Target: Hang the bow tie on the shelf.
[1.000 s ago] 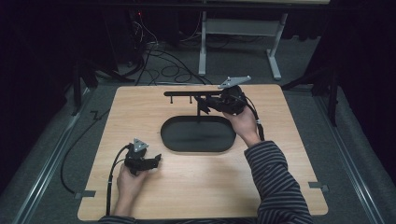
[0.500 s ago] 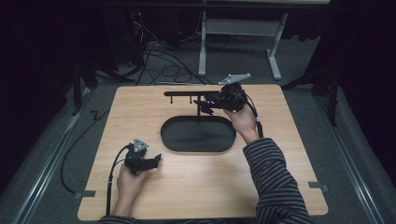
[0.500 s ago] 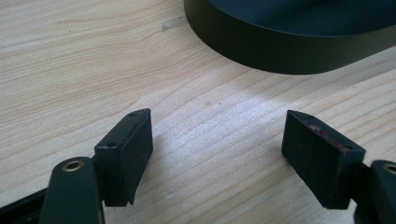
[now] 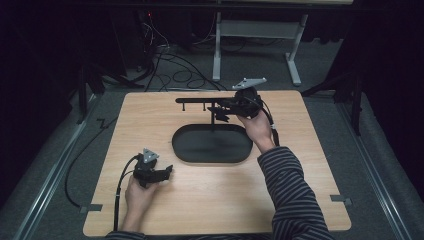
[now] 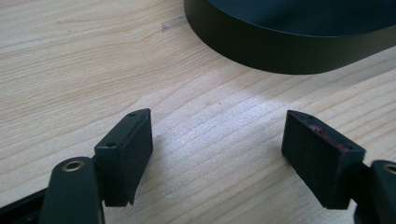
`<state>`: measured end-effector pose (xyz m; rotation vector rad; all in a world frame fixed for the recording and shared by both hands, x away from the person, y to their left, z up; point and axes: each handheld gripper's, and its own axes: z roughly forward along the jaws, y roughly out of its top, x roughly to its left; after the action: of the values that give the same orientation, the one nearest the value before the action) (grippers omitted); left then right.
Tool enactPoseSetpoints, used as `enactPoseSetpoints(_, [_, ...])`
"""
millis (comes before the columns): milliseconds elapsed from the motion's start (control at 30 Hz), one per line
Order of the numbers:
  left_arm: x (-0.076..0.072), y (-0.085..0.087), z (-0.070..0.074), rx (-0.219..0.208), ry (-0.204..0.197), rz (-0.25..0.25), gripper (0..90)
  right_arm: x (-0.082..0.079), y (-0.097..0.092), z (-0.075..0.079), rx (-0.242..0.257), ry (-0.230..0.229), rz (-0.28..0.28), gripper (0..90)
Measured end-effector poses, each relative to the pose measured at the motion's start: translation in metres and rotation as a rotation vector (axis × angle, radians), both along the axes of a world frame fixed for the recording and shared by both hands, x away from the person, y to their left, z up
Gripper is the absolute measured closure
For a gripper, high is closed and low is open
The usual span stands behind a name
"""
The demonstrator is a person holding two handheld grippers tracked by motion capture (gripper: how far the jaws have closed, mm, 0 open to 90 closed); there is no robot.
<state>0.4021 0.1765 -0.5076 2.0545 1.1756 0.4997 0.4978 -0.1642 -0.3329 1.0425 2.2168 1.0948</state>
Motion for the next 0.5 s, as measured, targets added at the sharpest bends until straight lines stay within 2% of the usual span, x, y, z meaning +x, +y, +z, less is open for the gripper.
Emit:
enactPoseSetpoints(167, [0.0,0.0,0.0,0.0,0.0,0.0,25.3,-0.0017,-0.0001,0.0016,-0.005,-0.023,-0.01,74.4])
enactPoseSetpoints(500, [0.0,0.0,0.0,0.0,0.0,0.0,25.3,-0.0102,-0.0018,0.0091,0.004,-0.06,0.001,68.7])
